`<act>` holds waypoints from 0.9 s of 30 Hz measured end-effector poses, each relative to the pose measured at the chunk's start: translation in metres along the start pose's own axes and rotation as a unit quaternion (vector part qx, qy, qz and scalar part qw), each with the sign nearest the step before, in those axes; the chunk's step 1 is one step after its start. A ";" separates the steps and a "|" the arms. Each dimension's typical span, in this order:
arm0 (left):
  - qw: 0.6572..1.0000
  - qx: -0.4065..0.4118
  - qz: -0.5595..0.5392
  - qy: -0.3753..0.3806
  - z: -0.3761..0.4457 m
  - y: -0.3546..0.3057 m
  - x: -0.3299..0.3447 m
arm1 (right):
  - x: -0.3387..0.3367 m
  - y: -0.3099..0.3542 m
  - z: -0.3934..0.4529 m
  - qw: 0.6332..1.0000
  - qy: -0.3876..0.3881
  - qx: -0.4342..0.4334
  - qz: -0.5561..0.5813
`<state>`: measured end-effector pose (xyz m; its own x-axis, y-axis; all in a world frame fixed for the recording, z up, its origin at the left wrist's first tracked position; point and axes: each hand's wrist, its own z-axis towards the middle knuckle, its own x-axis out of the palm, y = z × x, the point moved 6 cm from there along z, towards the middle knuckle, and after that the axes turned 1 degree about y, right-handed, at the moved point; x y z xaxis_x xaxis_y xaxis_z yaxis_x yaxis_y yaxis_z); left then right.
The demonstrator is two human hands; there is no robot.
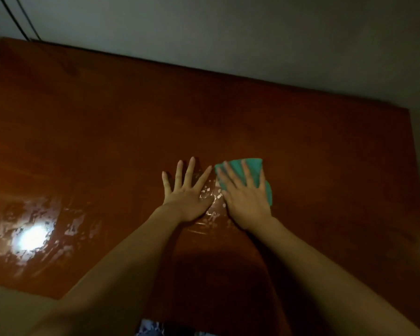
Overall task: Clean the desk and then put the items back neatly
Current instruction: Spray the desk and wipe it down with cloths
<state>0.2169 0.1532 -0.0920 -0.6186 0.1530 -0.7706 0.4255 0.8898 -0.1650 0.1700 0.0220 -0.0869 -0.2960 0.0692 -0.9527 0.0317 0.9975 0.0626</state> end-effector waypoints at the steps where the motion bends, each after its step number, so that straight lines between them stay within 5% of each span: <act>1: 1.000 0.000 -0.002 0.003 -0.005 -0.001 0.004 | 0.005 0.008 -0.020 1.000 -0.001 -0.030 -0.004; 6: 1.000 0.013 0.019 0.011 -0.031 0.002 0.026 | 0.028 -0.030 -0.084 0.995 0.055 -0.073 -0.032; 13: 1.000 0.014 0.013 -0.003 -0.034 0.004 0.032 | 0.003 -0.050 -0.021 0.979 0.005 0.187 0.085; 22: 1.000 0.014 0.018 -0.003 -0.046 0.011 0.038 | 0.025 0.043 -0.079 0.999 0.021 -0.017 0.022; 27: 1.000 0.021 0.017 0.002 -0.063 0.016 0.047 | 0.034 -0.003 -0.117 0.998 0.062 0.007 -0.001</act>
<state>0.1531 0.2020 -0.0915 -0.6058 0.1836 -0.7741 0.4726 0.8658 -0.1646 0.0478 0.0232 -0.0850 -0.4127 0.0688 -0.9083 0.0449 0.9975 0.0552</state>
